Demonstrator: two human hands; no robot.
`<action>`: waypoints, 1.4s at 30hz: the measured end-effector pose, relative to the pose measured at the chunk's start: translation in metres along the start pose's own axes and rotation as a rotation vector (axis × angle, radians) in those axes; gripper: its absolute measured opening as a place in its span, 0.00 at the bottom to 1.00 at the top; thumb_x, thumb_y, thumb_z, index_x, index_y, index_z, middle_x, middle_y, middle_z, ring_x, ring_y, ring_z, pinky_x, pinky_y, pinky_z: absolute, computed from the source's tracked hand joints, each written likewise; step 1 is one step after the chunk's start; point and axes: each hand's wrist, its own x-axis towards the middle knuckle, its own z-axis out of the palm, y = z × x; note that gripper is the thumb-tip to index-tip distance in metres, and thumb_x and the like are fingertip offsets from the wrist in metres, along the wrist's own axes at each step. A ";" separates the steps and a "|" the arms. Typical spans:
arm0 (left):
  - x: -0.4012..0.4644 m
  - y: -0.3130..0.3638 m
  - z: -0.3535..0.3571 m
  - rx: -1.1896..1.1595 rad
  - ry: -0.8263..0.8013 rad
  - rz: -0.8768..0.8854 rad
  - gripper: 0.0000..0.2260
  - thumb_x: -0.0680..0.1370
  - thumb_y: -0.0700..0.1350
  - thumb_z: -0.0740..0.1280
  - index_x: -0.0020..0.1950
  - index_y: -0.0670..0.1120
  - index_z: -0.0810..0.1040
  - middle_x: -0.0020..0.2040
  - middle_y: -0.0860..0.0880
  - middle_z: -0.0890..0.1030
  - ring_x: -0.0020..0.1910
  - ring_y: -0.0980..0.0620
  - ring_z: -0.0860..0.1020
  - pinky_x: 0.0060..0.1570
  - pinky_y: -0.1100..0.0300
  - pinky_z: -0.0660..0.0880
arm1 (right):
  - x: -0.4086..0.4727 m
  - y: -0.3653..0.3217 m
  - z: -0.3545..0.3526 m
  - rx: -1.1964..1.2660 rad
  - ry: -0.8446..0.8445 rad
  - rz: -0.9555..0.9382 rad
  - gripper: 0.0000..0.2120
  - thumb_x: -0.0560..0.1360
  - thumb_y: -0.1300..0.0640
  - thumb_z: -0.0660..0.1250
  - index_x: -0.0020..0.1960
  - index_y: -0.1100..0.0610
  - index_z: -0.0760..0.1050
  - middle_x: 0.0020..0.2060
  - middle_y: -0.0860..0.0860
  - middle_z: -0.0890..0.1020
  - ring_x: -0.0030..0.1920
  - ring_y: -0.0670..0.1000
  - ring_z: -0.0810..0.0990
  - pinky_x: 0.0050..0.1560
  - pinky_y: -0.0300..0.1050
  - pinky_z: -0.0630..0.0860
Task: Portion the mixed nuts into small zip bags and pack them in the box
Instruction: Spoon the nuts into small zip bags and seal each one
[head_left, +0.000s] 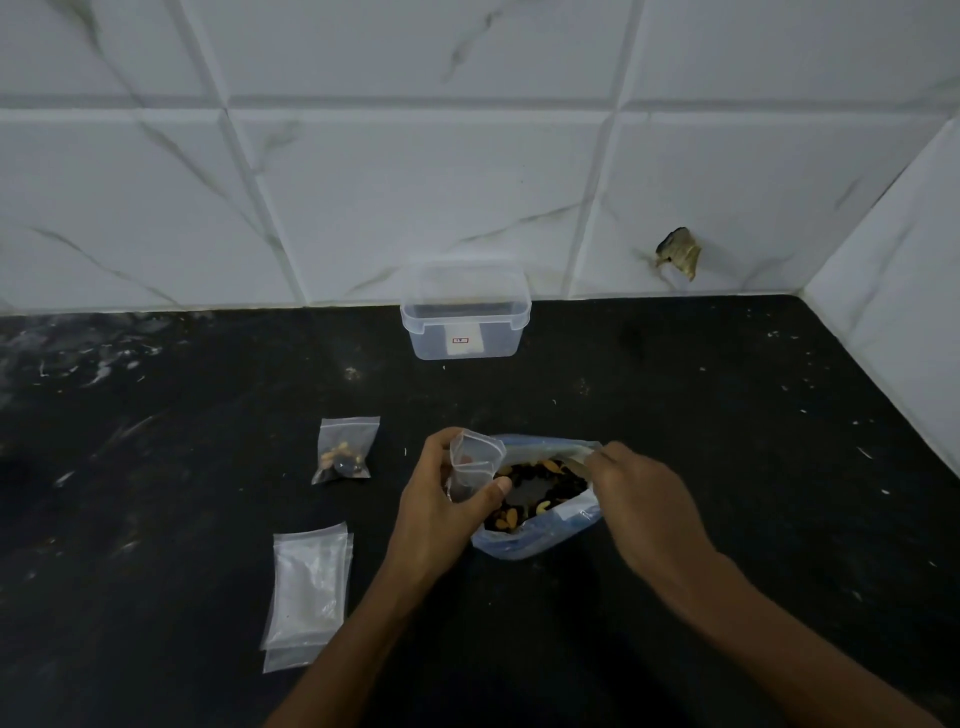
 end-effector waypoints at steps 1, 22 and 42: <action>0.000 0.000 0.001 -0.010 -0.006 -0.007 0.20 0.74 0.41 0.74 0.57 0.61 0.70 0.50 0.61 0.80 0.49 0.67 0.79 0.43 0.70 0.76 | 0.001 -0.004 0.001 -0.023 -0.045 -0.020 0.16 0.62 0.63 0.79 0.48 0.58 0.80 0.42 0.53 0.81 0.37 0.49 0.81 0.34 0.39 0.73; 0.005 -0.008 0.002 -0.082 -0.011 -0.032 0.22 0.73 0.43 0.75 0.61 0.57 0.70 0.52 0.60 0.81 0.53 0.63 0.80 0.47 0.68 0.78 | -0.005 -0.010 0.012 0.175 -0.031 -0.284 0.07 0.70 0.67 0.70 0.44 0.57 0.81 0.41 0.50 0.81 0.39 0.45 0.78 0.41 0.28 0.67; 0.012 -0.019 0.002 -0.041 -0.066 -0.034 0.23 0.72 0.48 0.75 0.62 0.62 0.69 0.58 0.54 0.80 0.56 0.57 0.80 0.53 0.55 0.81 | 0.014 0.004 0.048 0.476 0.058 0.190 0.08 0.78 0.62 0.64 0.45 0.57 0.81 0.38 0.48 0.81 0.40 0.44 0.80 0.43 0.40 0.79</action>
